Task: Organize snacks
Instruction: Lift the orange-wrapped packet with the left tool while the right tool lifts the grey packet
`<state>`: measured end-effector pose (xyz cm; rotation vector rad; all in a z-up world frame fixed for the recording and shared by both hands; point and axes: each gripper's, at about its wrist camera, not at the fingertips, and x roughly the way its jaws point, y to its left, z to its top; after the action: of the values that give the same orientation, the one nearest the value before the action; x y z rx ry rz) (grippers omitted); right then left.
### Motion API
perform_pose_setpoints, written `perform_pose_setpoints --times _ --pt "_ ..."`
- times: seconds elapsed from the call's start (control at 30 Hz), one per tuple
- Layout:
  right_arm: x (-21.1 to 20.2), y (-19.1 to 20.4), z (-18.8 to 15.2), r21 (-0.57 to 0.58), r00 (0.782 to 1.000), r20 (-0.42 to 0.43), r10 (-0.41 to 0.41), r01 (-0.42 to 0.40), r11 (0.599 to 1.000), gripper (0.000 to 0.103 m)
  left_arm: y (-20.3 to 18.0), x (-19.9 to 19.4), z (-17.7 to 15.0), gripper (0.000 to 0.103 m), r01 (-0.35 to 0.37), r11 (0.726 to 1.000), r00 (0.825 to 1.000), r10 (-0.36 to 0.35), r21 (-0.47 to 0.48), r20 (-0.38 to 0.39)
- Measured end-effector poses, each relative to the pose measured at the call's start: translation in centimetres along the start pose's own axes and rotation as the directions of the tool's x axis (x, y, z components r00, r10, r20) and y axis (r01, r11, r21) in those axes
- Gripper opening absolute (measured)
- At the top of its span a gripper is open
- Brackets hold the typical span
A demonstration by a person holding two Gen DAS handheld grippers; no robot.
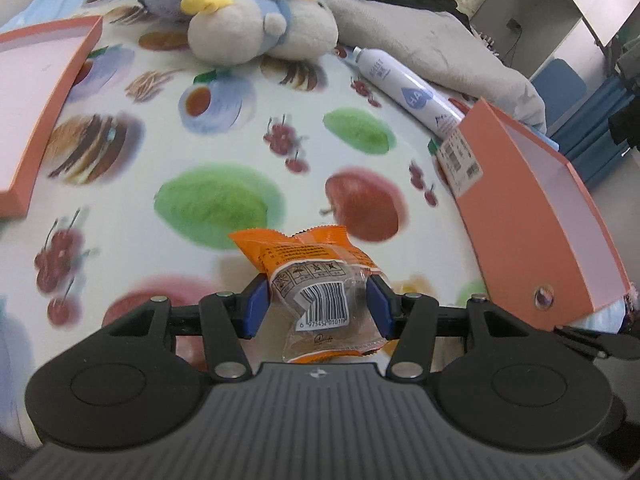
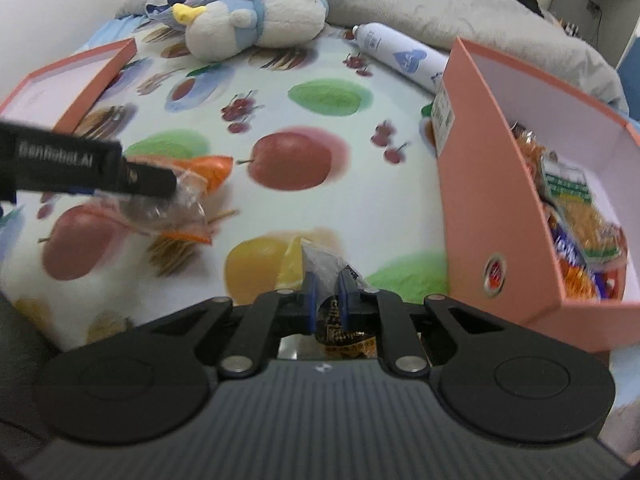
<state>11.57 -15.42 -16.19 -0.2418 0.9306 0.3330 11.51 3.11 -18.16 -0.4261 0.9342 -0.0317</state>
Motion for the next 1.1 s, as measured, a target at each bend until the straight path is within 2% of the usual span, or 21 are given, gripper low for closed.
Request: perform_pose_setpoints --times 0.07,0.23,0.3,0.33,0.37,0.7,0.9,1.0,1.03,1.1 --pt "-0.3 0.1 -0.3 0.027 1.0 0.0 0.023 -0.023 0.999 0.015 0.2 -0.3 -0.8 0.058 -0.002 1.0 1.0 0.002 0.002 -0.006" --pt "-0.4 0.3 -0.7 0.074 1.0 0.013 0.013 -0.014 0.997 0.018 0.5 -0.4 -2.3 0.058 -0.007 1.0 0.999 0.007 0.016 -0.033" --pt "-0.6 0.0 -1.0 0.1 0.999 0.017 0.038 -0.04 0.994 0.035 0.7 -0.4 -2.8 0.058 -0.004 1.0 0.999 0.005 0.018 -0.043" --pt "-0.5 -0.2 -1.1 0.12 0.999 0.018 0.048 -0.049 0.992 0.055 0.8 -0.4 -3.0 0.058 -0.003 1.0 0.999 0.004 0.019 -0.046" --pt "-0.5 -0.4 -1.3 0.132 0.998 0.024 0.05 -0.053 0.99 0.062 0.8 -0.3 -3.0 0.058 -0.003 1.0 0.999 0.004 0.021 -0.048" --pt "1.3 -1.3 -2.0 0.18 0.998 0.026 0.049 -0.053 0.982 0.061 0.9 0.1 -3.1 0.058 -0.005 0.999 0.998 0.008 0.047 -0.066" --pt "1.7 -0.7 -2.3 0.129 1.0 0.025 0.016 -0.02 0.991 0.061 0.6 0.5 -3.1 0.058 -0.006 0.998 0.997 0.011 0.062 -0.074" --pt "1.8 0.0 -2.5 0.083 0.999 0.023 -0.039 0.037 0.996 0.051 0.3 0.8 -2.9 0.058 -0.006 0.997 0.997 0.012 0.07 -0.079" --pt "1.9 0.1 -2.5 0.069 0.998 0.025 -0.061 0.059 0.996 0.043 0.2 0.9 -2.9 0.058 -0.006 0.997 0.997 0.012 0.075 -0.08" --pt "2.0 0.1 -2.6 0.051 0.997 0.03 -0.072 0.071 0.996 0.041 -0.1 1.1 -2.9 0.059 -0.003 0.996 0.997 0.01 0.087 -0.081"
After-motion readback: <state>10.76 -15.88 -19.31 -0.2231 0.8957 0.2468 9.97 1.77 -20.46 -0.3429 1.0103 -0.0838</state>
